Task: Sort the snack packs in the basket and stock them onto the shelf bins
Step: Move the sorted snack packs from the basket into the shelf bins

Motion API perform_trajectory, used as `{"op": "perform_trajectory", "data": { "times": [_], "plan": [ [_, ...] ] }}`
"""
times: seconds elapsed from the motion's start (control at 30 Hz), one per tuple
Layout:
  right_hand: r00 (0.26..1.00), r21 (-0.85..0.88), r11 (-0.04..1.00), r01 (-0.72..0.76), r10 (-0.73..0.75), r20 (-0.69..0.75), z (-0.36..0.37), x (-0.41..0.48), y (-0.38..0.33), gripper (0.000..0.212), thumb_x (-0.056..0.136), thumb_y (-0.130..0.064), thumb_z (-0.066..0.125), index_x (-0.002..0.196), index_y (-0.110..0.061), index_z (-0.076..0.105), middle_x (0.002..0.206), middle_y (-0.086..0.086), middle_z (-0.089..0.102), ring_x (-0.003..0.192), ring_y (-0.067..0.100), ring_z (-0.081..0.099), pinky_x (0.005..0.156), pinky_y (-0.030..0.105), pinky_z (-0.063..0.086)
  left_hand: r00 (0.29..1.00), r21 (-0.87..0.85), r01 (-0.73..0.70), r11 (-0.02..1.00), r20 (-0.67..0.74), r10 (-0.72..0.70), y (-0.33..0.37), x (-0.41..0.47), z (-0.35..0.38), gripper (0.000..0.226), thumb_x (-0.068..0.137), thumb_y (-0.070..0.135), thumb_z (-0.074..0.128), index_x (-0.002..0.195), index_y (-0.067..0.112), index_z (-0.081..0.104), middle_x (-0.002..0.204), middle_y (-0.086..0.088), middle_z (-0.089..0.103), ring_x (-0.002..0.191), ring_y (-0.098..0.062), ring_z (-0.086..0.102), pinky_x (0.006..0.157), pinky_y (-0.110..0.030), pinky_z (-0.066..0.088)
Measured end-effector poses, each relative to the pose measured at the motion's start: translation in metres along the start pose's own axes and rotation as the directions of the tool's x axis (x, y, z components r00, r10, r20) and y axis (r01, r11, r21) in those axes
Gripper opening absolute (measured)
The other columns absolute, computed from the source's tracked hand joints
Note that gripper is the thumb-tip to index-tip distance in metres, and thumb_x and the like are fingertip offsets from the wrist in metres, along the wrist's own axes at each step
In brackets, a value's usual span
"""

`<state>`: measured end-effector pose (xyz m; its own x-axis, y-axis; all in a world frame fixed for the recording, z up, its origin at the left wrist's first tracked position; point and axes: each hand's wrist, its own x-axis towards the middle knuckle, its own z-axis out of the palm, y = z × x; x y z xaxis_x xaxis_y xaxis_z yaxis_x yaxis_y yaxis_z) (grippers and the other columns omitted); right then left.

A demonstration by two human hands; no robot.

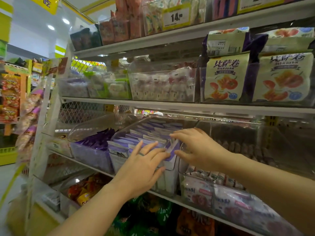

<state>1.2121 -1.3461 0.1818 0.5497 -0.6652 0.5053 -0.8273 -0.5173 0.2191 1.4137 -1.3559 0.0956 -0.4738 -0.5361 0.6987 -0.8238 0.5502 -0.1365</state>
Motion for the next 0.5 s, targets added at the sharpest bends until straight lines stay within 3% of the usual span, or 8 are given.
{"op": "perform_trajectory", "data": {
  "times": [0.13,0.23,0.37,0.5],
  "plan": [
    [0.972,0.053,0.991,0.125,-0.112,-0.206,0.012,-0.024,-0.038,0.031,0.091,-0.035,0.056,0.121,-0.031,0.059,0.119,-0.011,0.06,0.112,0.012,0.051,0.096,0.031,0.038,0.986,-0.123,0.076,0.99,-0.139,-0.093,0.005,-0.033,-0.009,0.045,0.097,0.042,0.038,0.141,0.034,0.038,0.147,0.014,0.038,0.141,-0.006,0.022,0.12,-0.039,0.007],
    [0.954,0.146,0.969,0.198,-0.157,-0.256,0.04,-0.043,-0.082,0.02,0.089,-0.027,0.061,0.108,-0.026,0.067,0.103,-0.008,0.066,0.097,0.014,0.057,0.082,0.031,0.046,0.939,-0.162,0.184,0.969,-0.263,-0.223,0.004,-0.088,-0.006,0.035,0.093,0.029,0.048,0.128,0.027,0.054,0.129,0.009,0.052,0.125,-0.01,0.042,0.115,-0.04,0.022],
    [0.964,0.325,0.912,0.252,-0.207,-0.166,0.105,-0.065,-0.152,0.017,0.089,-0.026,0.06,0.104,-0.024,0.068,0.099,-0.008,0.067,0.093,0.014,0.059,0.077,0.031,0.05,0.85,-0.164,0.419,0.893,-0.274,-0.45,-0.004,-0.182,0.009,0.025,0.088,0.017,0.055,0.111,0.019,0.066,0.111,0.002,0.061,0.107,-0.021,0.056,0.104,-0.05,0.038],
    [0.957,0.449,0.857,0.251,-0.291,0.02,0.187,-0.079,-0.227,0.019,0.09,-0.029,0.055,0.105,-0.025,0.065,0.103,-0.008,0.067,0.099,0.015,0.059,0.083,0.033,0.048,0.753,-0.104,0.627,0.772,-0.173,-0.635,-0.011,-0.283,0.025,0.027,0.082,0.018,0.052,0.103,0.018,0.068,0.101,-0.002,0.065,0.095,-0.028,0.059,0.09,-0.042,0.042]
  ]
}}
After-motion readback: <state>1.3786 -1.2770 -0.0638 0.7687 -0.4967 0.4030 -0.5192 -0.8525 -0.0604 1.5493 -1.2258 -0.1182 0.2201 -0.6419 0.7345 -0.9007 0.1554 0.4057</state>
